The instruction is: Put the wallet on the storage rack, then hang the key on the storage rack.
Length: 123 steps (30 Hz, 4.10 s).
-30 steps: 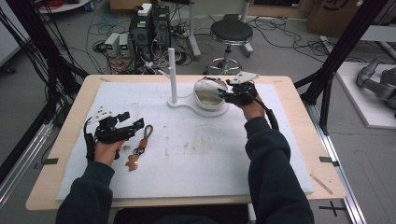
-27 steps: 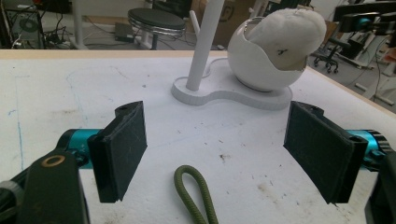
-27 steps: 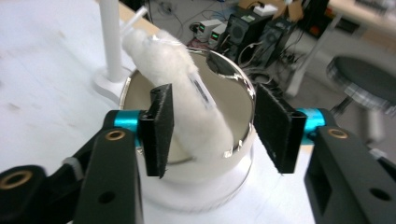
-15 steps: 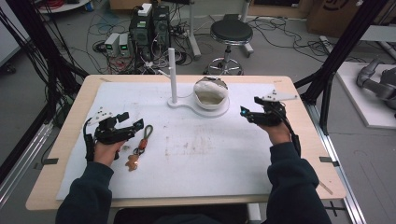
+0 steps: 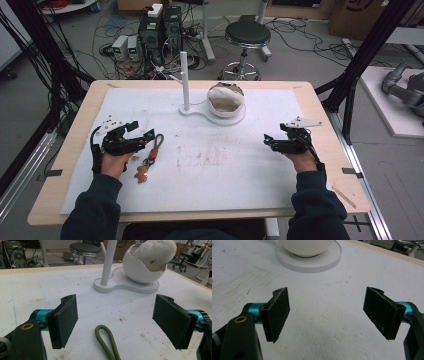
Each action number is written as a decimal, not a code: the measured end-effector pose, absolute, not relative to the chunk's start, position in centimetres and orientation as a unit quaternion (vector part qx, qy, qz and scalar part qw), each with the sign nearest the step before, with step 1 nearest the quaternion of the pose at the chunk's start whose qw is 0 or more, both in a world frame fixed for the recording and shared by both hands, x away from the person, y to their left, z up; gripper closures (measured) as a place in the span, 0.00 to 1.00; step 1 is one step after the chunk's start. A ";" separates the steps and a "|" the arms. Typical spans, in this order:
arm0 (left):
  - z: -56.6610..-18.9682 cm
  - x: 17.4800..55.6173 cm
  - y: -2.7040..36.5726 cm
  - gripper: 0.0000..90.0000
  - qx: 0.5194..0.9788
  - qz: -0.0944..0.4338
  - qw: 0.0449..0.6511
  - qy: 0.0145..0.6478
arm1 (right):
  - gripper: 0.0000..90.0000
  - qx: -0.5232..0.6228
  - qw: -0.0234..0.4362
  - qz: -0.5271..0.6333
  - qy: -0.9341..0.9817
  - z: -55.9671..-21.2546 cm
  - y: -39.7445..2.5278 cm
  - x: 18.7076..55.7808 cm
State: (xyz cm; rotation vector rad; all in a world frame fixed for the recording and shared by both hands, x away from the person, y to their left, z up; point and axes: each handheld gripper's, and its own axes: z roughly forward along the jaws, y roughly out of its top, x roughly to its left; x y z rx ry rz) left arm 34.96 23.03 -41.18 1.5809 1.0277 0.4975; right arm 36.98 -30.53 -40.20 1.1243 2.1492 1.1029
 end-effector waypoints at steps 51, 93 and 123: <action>-43.7 33.8 18.8 0.79 0.786 0.158 0.392 0.452 | 0.26 0.407 0.235 0.413 0.780 -41.1 -30.6 36.5; -31.4 39.7 16.7 0.80 0.684 0.235 0.567 0.394 | 0.27 0.419 0.236 0.429 0.764 -40.9 -31.3 36.3; -34.4 44.2 13.8 0.77 0.705 0.249 0.494 0.445 | 0.27 0.416 0.230 0.427 0.769 -41.1 -31.2 36.4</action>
